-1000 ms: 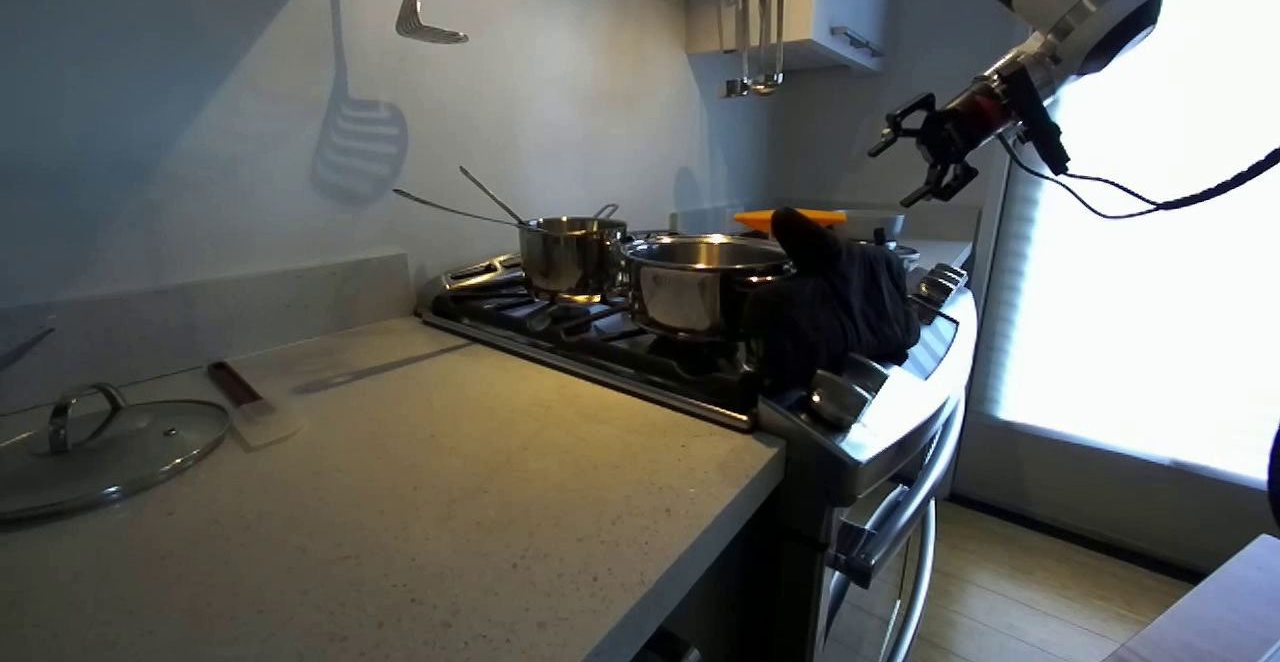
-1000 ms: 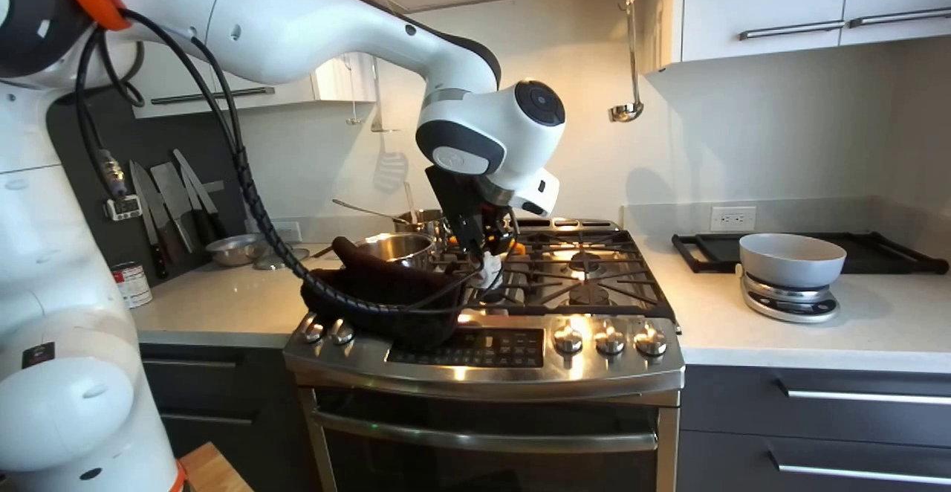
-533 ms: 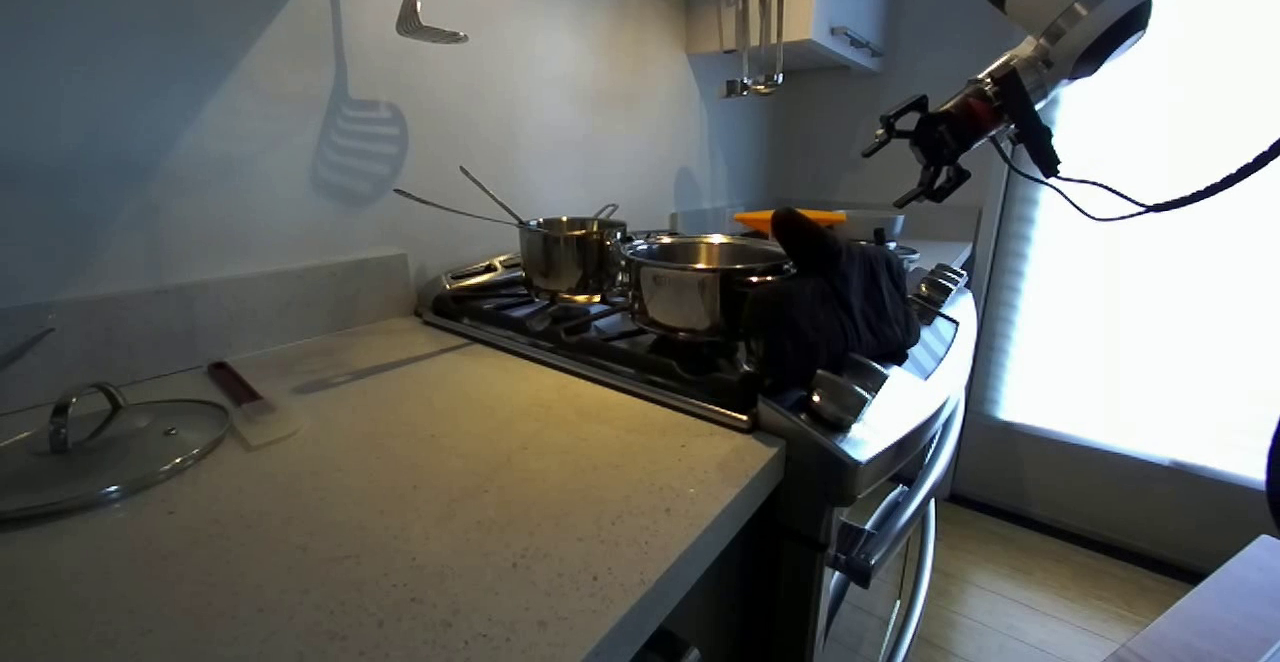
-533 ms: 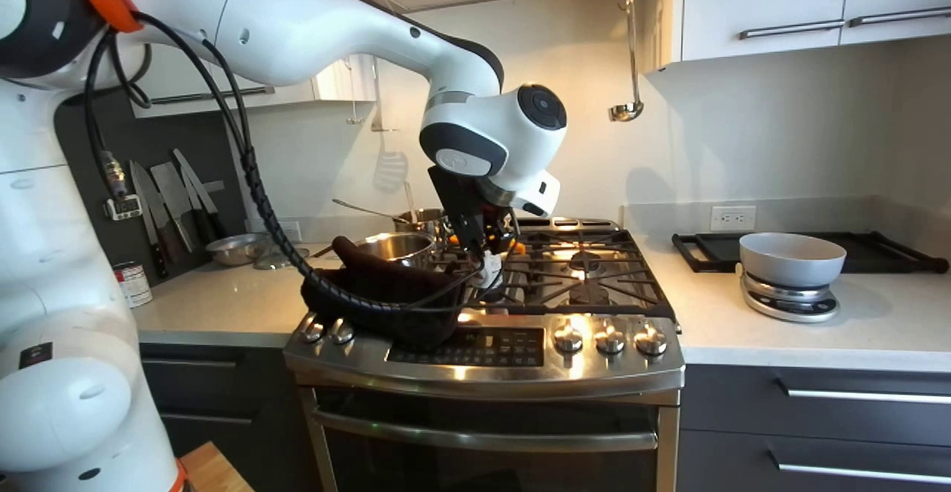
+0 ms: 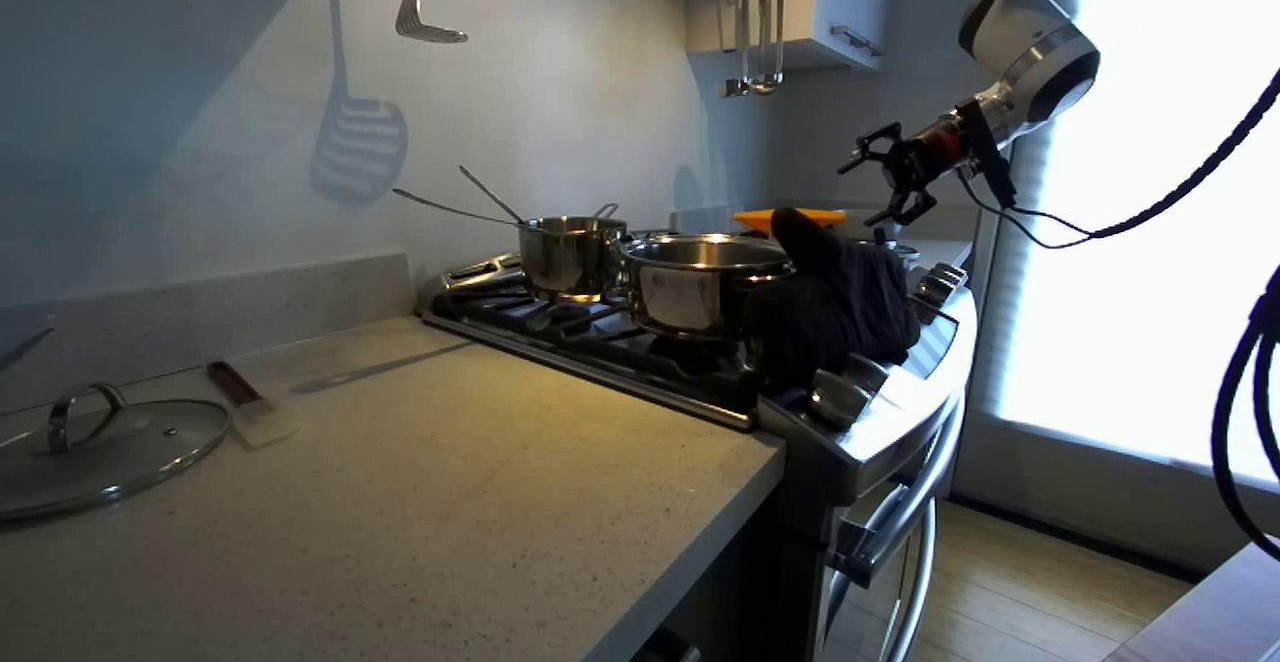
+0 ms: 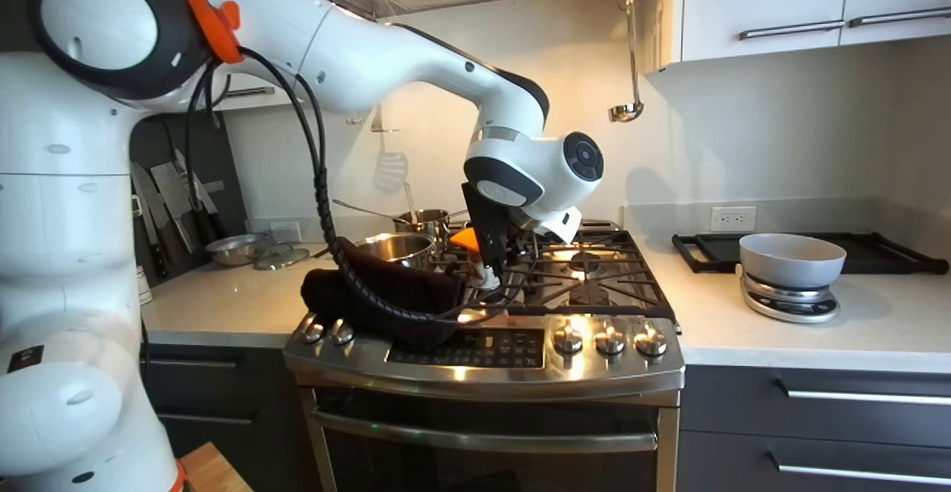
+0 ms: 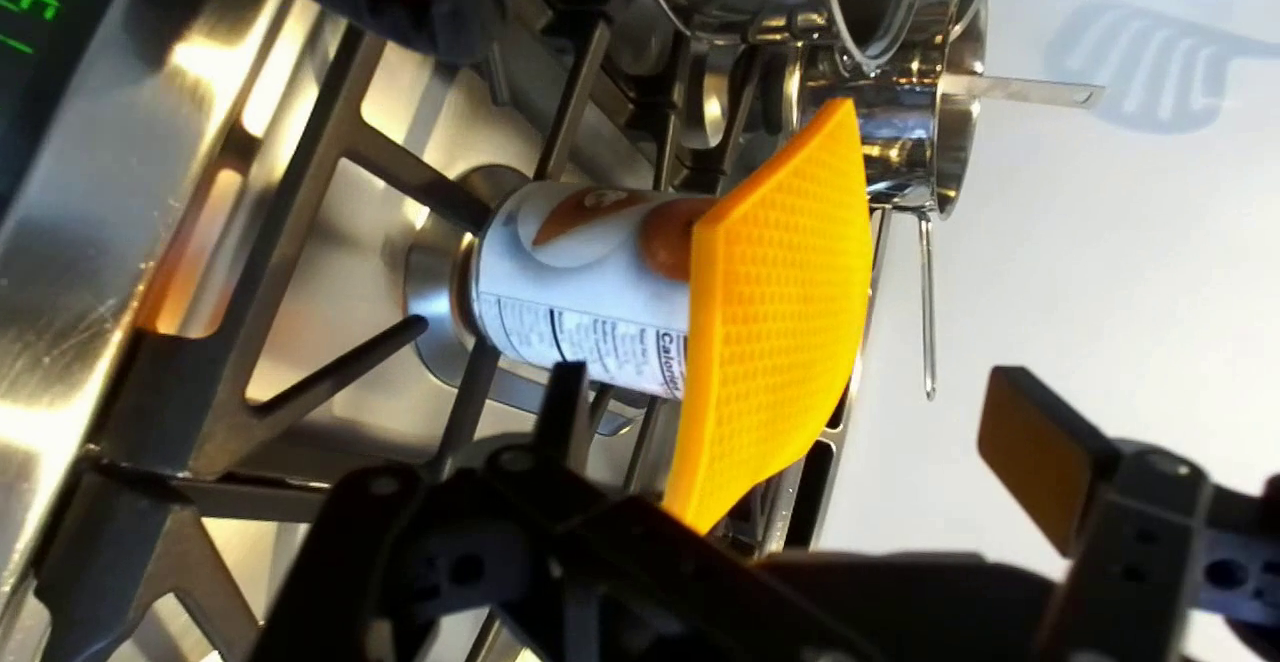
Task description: Pick up the orange mat and put it on the kitchen counter to the right side of the stove
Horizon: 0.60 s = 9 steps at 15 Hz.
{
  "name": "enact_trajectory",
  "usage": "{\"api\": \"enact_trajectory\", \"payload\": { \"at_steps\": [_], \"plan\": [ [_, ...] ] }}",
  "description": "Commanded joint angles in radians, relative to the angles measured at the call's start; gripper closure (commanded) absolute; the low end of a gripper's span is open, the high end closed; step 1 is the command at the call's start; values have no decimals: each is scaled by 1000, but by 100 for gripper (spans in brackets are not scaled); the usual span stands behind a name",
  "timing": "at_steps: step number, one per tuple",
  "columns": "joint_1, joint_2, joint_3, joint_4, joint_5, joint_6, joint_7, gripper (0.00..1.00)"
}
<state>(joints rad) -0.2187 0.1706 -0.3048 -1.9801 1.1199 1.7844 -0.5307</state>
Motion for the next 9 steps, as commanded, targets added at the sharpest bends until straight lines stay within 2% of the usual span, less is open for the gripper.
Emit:
{"api": "enact_trajectory", "payload": {
  "at_steps": [1,3,5,9],
  "plan": [
    [-66,122,29,113,72,-120,11,0],
    [-91,171,39,157,102,-181,22,0],
    [-113,216,46,202,128,-233,37,26],
    [-142,281,56,275,159,-295,83,58]
  ]
}}
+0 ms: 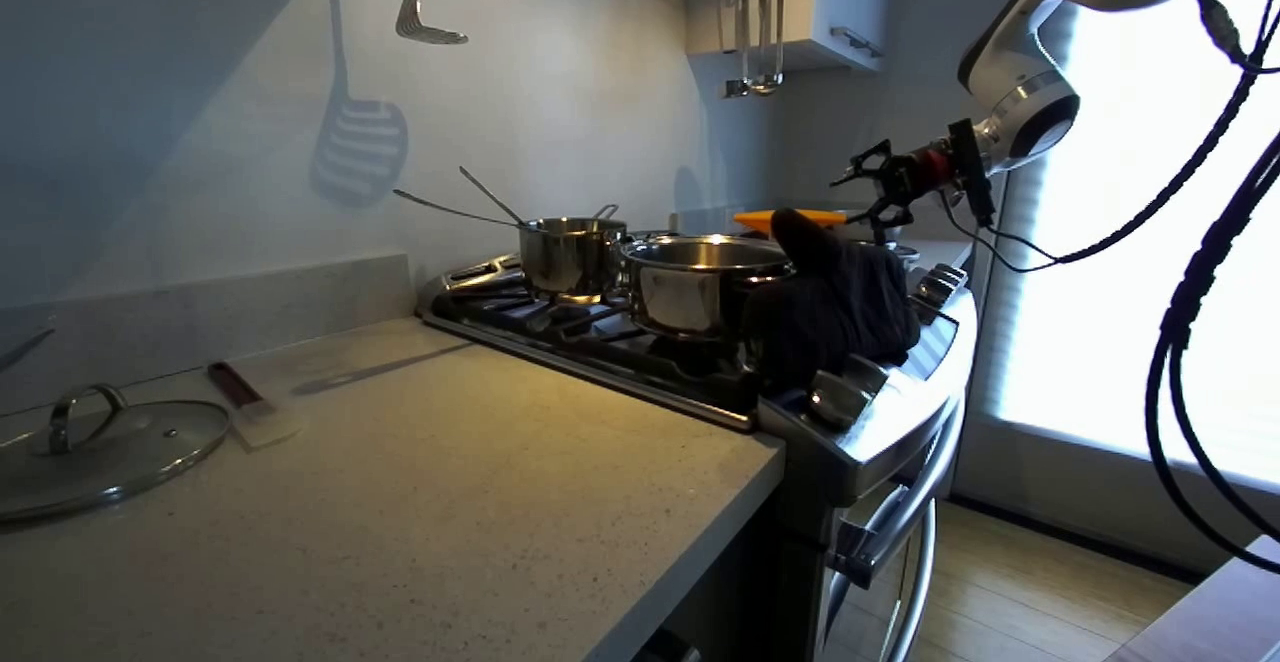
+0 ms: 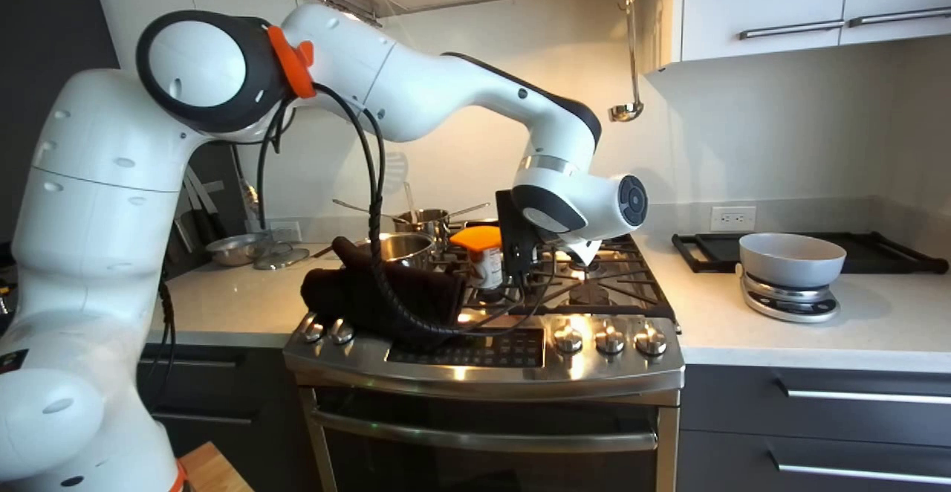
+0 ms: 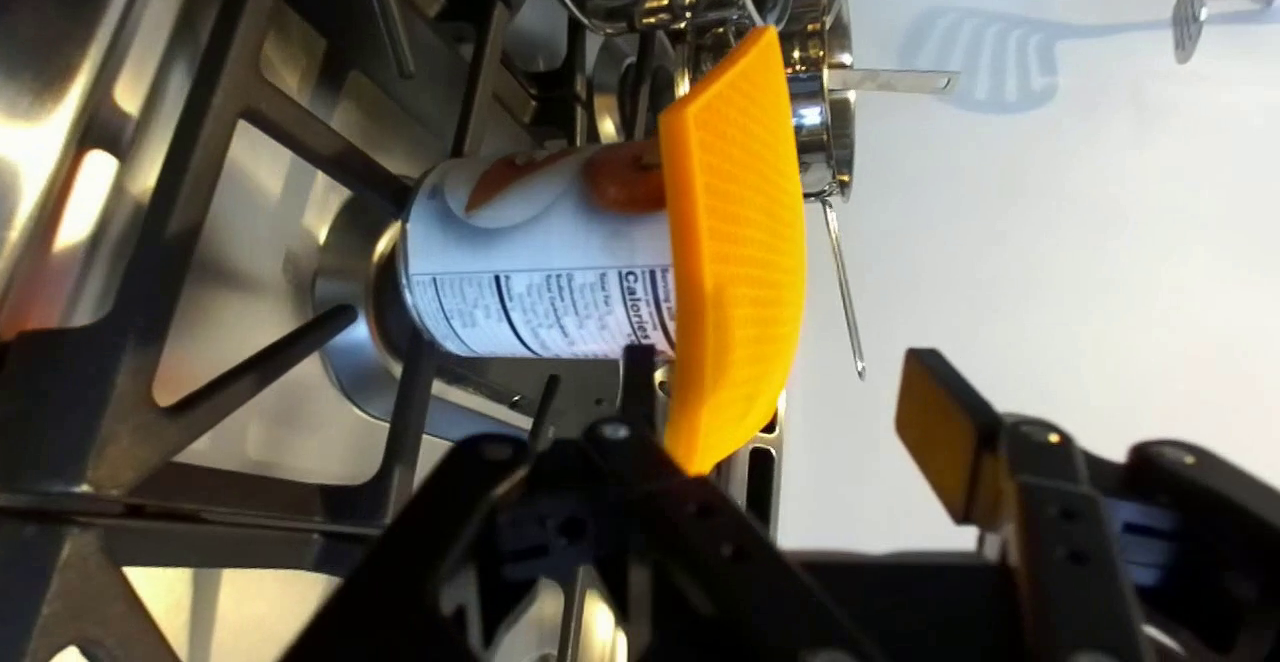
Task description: Pick up the orange mat and put it on the kitchen counter to the right side of the stove
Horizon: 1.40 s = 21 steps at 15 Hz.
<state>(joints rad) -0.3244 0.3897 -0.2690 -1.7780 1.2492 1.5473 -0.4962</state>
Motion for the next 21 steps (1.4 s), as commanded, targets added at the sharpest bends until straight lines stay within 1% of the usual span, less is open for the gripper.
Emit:
{"api": "enact_trajectory", "payload": {
  "at_steps": [1,2,5,6,8,9,11,12,15,19,21],
  "plan": [
    [-40,73,21,86,34,-63,56,66],
    [-46,85,24,104,40,-72,70,74],
    [-54,110,32,141,49,-91,99,96],
    [-57,116,35,153,51,-103,115,100],
    [-60,117,40,164,53,-117,137,100],
    [-60,112,43,165,52,-131,147,98],
    [-60,95,47,166,61,-150,162,100],
    [-59,88,47,172,67,-151,163,99],
    [-63,59,46,192,124,-136,163,99],
    [-90,39,32,236,245,-102,180,99],
    [-102,40,19,256,317,-35,175,99]
  ]
}}
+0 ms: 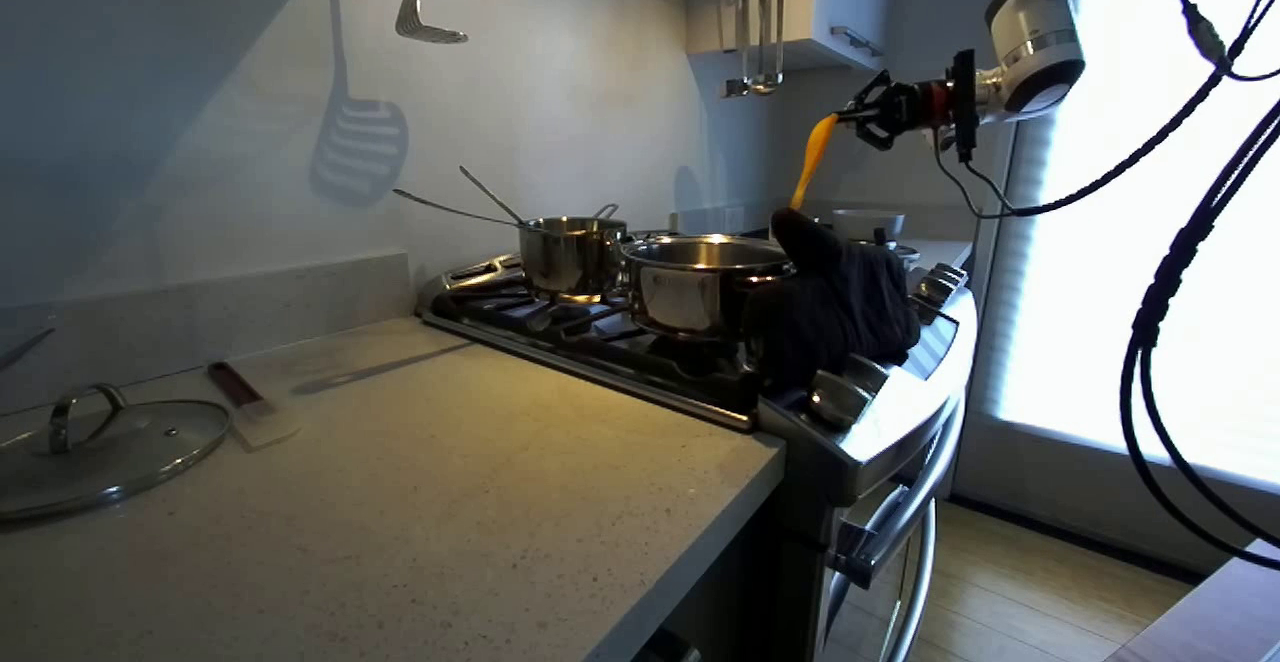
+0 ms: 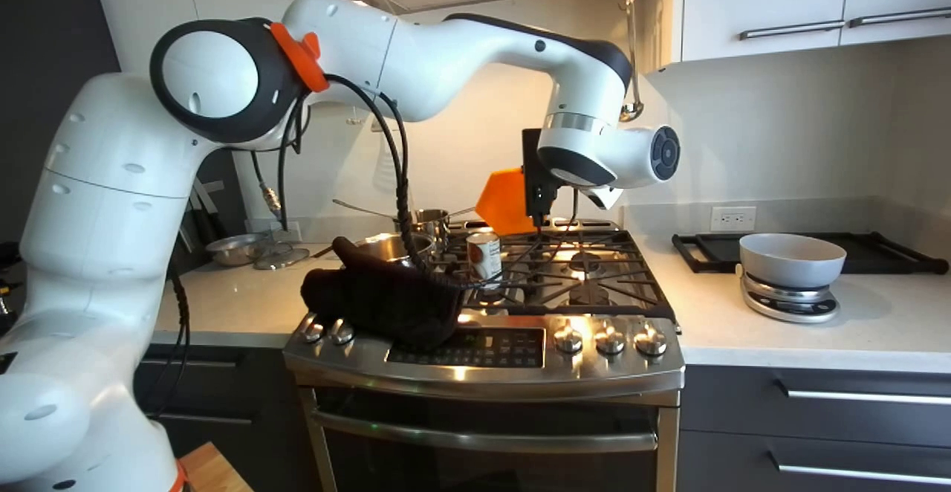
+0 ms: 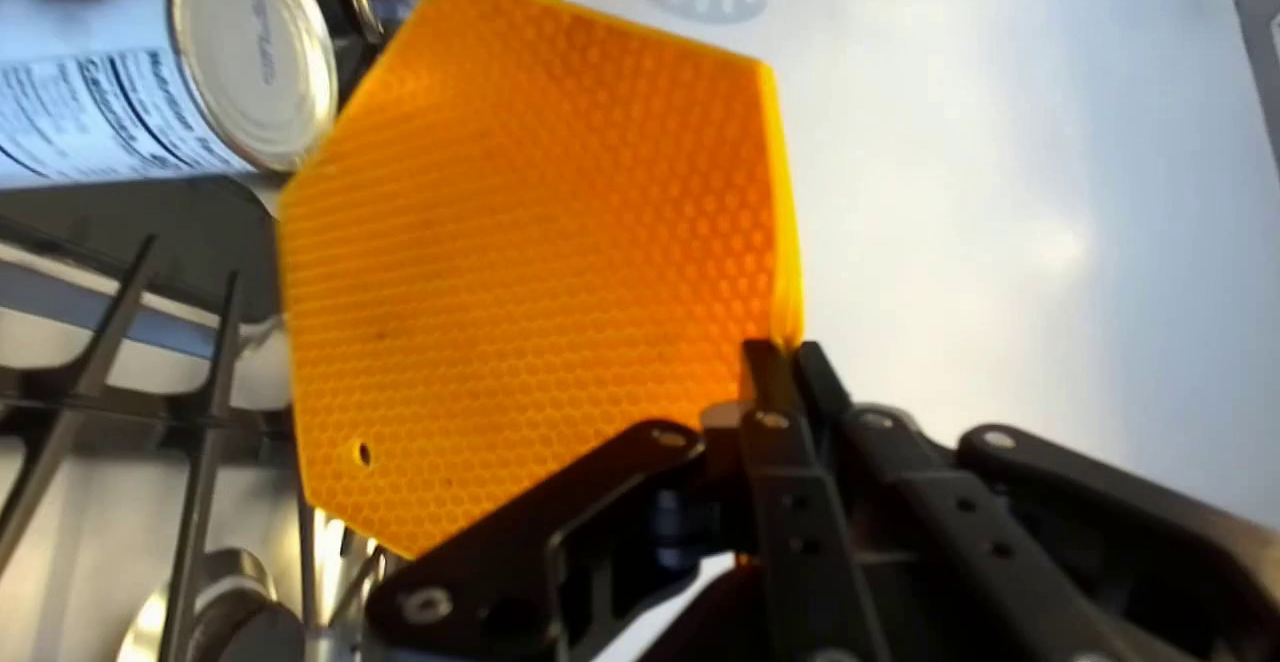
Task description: Pick up the orange mat and put it on the kitchen counter to the right side of the stove
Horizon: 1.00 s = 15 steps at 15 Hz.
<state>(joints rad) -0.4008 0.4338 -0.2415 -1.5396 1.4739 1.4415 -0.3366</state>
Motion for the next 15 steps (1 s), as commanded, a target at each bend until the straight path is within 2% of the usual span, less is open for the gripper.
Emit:
{"api": "enact_trajectory", "payload": {
  "at_steps": [1,7,15],
  "plan": [
    [-34,8,-15,39,122,107,17,99],
    [-72,97,-37,140,231,333,7,99],
    [-114,293,-30,352,186,528,67,99]
  ]
}}
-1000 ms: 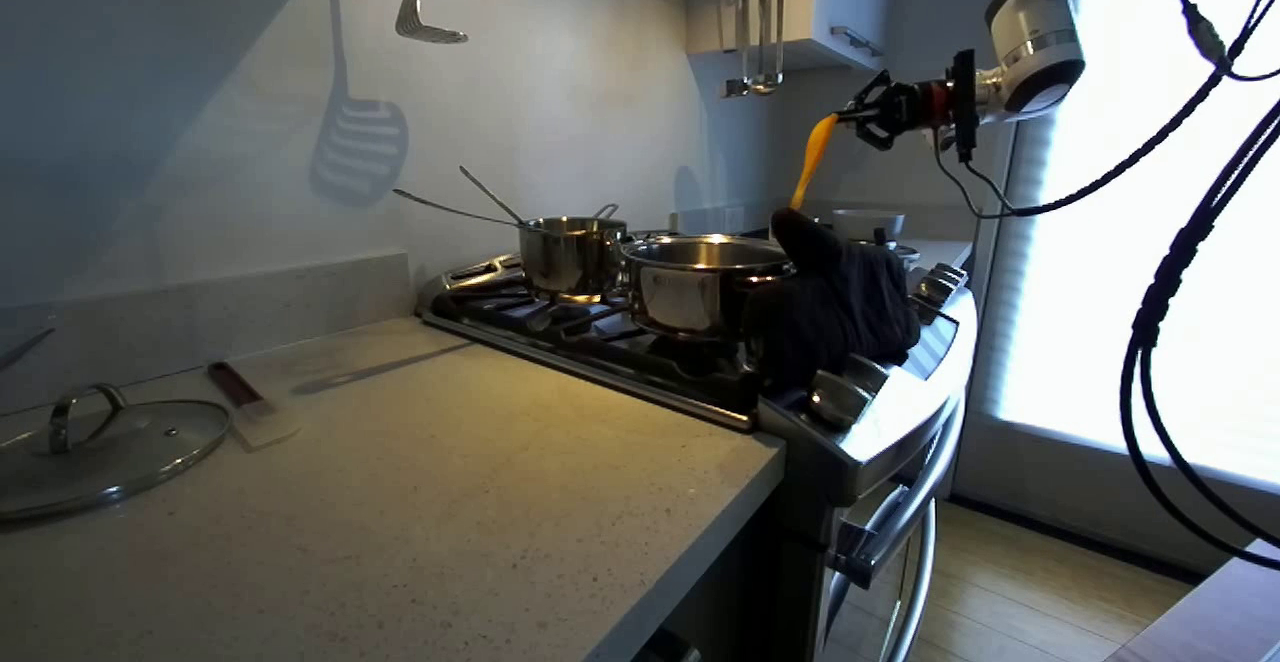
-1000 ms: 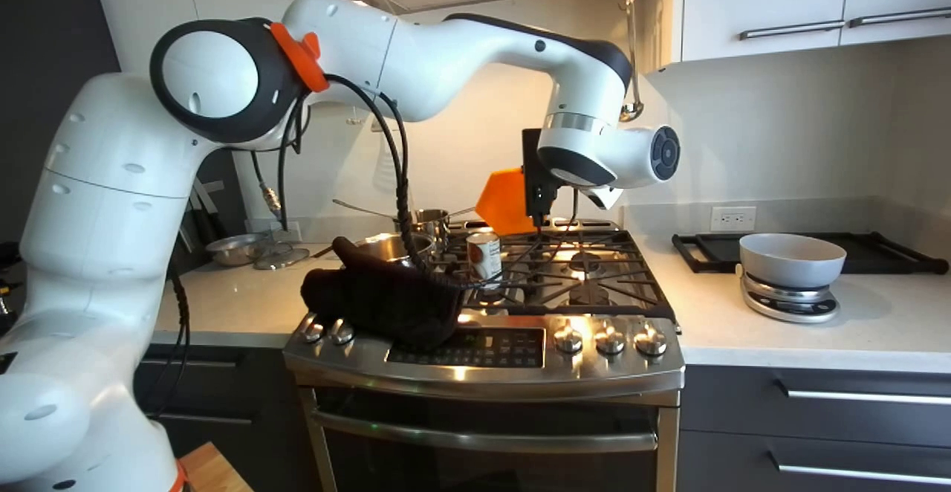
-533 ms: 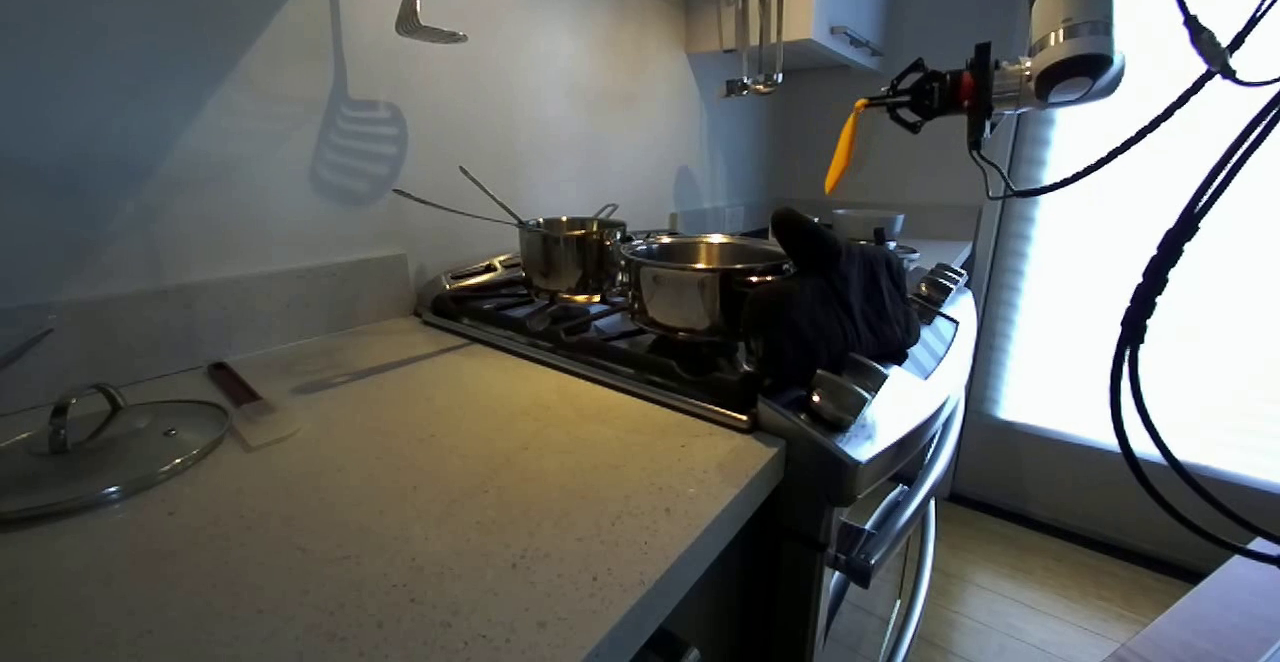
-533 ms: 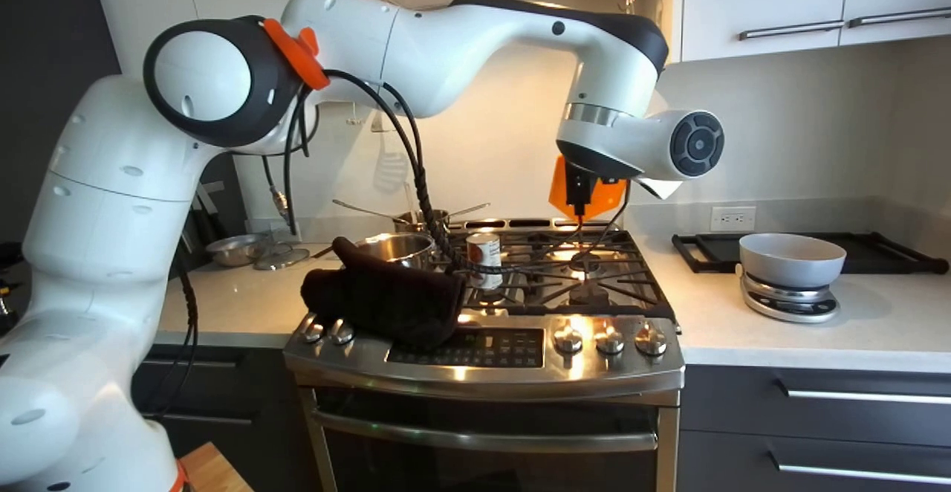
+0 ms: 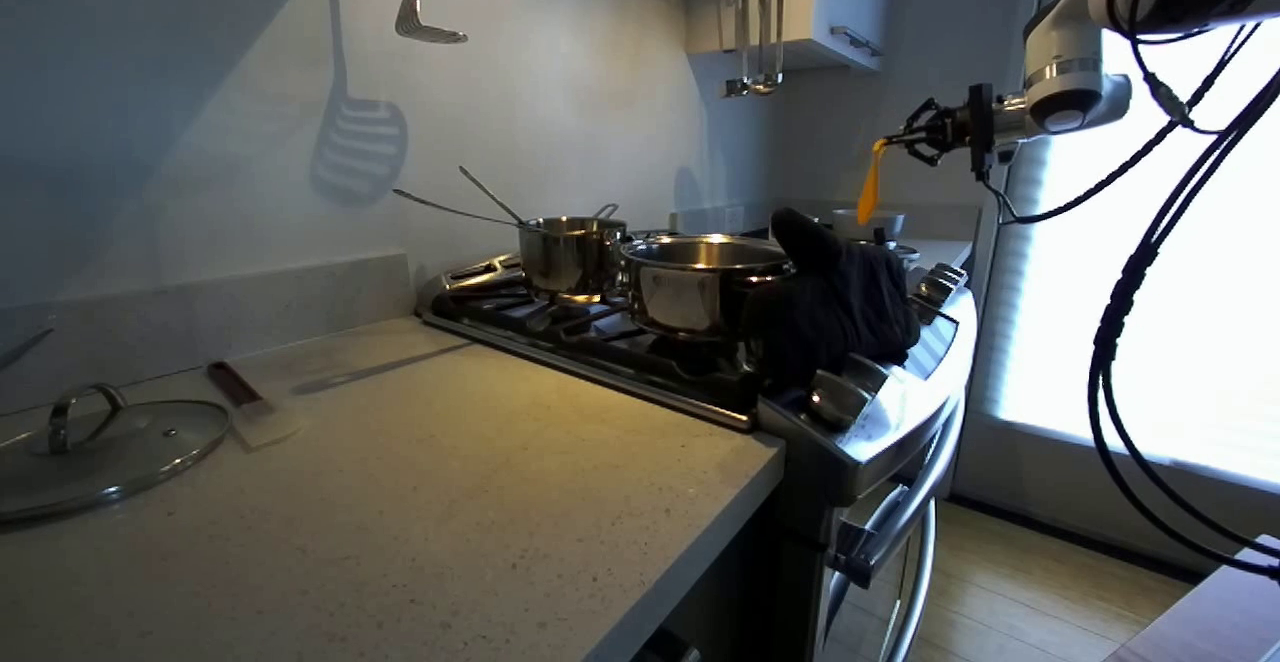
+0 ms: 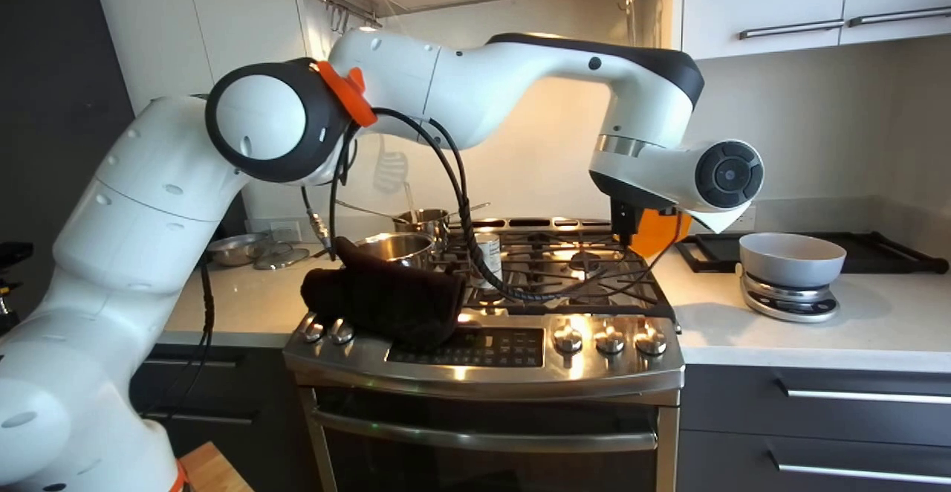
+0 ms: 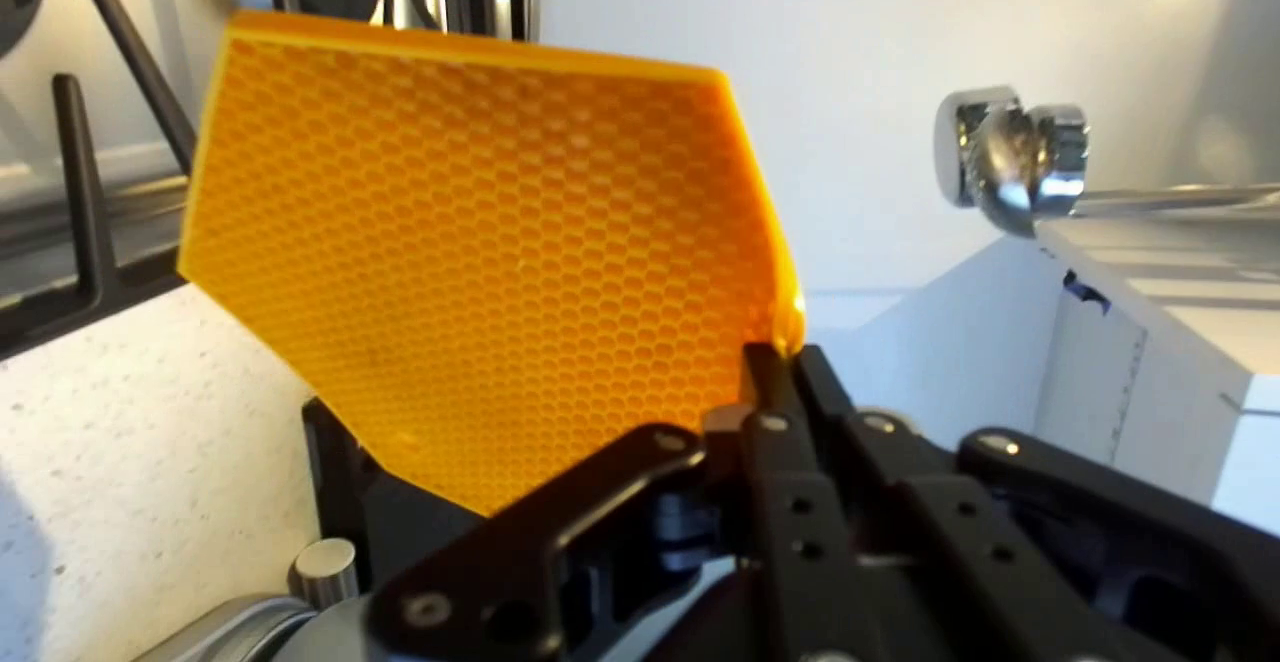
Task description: Pick up the orange mat and put it on the kitchen counter to the right side of the stove
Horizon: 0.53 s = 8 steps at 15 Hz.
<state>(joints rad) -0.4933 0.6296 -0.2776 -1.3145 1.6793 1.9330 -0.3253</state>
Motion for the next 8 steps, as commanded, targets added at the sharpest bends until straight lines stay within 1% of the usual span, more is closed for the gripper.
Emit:
{"api": "enact_trajectory", "payload": {
  "at_steps": [1,5,6,8],
  "plan": [
    [-24,126,8,161,-32,50,71,99],
    [-32,219,26,285,-73,94,119,99],
    [-16,250,-5,331,-60,96,128,99],
    [-19,295,-3,407,-56,108,152,99]
  ]
}}
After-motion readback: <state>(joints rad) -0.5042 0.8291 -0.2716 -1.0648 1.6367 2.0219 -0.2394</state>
